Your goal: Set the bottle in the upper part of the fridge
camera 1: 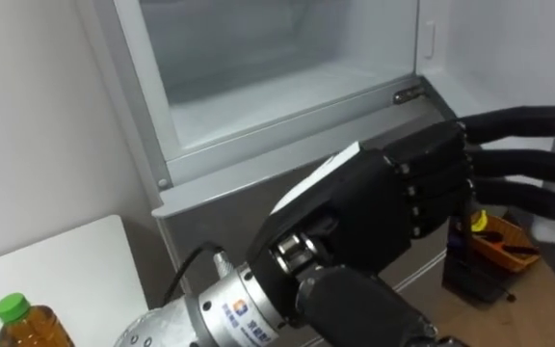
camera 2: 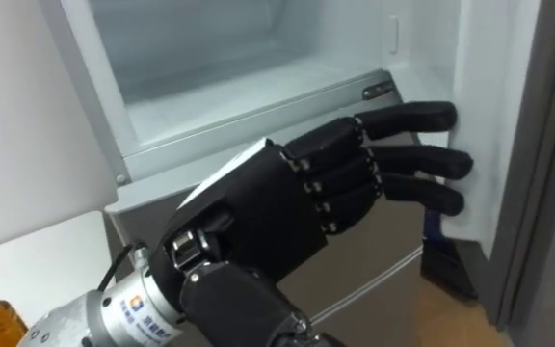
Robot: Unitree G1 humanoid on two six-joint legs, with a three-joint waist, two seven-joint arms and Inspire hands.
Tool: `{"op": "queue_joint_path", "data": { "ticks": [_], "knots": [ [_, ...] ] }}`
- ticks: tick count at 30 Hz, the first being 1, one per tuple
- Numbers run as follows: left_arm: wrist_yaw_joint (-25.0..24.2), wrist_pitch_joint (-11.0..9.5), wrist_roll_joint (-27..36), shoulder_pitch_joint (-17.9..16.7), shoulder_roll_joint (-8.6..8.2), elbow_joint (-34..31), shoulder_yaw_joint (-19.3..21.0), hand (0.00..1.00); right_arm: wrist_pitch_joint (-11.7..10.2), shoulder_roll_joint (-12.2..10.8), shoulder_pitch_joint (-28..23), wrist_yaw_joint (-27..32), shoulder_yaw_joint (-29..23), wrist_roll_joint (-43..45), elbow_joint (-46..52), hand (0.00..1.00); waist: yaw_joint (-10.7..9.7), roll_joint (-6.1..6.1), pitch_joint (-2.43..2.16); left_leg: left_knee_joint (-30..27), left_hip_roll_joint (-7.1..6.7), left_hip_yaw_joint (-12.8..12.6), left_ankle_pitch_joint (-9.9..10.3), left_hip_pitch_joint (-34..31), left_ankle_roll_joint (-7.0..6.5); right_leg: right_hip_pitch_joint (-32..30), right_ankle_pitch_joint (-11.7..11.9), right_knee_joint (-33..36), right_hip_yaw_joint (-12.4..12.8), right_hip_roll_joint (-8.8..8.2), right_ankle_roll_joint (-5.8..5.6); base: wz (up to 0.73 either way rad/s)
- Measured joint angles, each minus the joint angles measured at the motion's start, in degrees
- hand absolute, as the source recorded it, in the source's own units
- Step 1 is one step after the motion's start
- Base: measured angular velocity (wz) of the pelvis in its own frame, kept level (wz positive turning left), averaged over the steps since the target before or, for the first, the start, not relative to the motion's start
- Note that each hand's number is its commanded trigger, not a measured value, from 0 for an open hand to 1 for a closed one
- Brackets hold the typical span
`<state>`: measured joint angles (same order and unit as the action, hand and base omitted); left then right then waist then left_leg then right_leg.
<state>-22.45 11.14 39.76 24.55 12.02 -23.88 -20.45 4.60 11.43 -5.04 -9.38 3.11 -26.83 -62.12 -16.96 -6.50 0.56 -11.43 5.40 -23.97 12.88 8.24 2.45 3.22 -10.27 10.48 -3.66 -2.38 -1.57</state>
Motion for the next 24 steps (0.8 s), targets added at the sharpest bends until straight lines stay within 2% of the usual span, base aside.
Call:
{"op": "queue_joint_path", "data": {
  "ticks": [7, 14, 24],
  "knots": [
    [-0.7, 0.1, 0.0, 3.4, -0.57, 4.1, -2.1, 0.00, 0.0, 0.5, -0.1, 0.0, 0.1, -0.4, 0.0, 0.00, -0.7, -0.43, 0.06, 0.0, 0.10, -1.1, 0.0, 0.4, 0.00, -0.4, 0.1, 0.1, 1.8, 0.34, 0.04, -0.11],
    [-0.6, 0.5, -0.1, 3.4, -1.01, 6.3, -2.3, 0.00, 0.2, 0.9, -0.1, -0.1, 0.0, -1.0, 0.1, 0.00, -1.2, -1.06, -0.27, 0.0, 0.29, -1.1, 0.0, 0.4, 0.00, -0.4, 0.3, 0.1, 1.9, 0.57, 0.17, -0.02],
    [1.2, 0.7, -0.1, 3.4, -1.06, 8.1, -2.3, 0.00, 0.5, 1.0, 0.0, 0.0, 0.0, -2.2, -0.2, 0.00, -1.7, -1.24, -0.19, 0.0, 0.72, -0.8, 0.0, -0.4, 0.00, -0.3, 0.5, 0.1, 1.4, 0.94, 0.44, 0.02]
  ]
}}
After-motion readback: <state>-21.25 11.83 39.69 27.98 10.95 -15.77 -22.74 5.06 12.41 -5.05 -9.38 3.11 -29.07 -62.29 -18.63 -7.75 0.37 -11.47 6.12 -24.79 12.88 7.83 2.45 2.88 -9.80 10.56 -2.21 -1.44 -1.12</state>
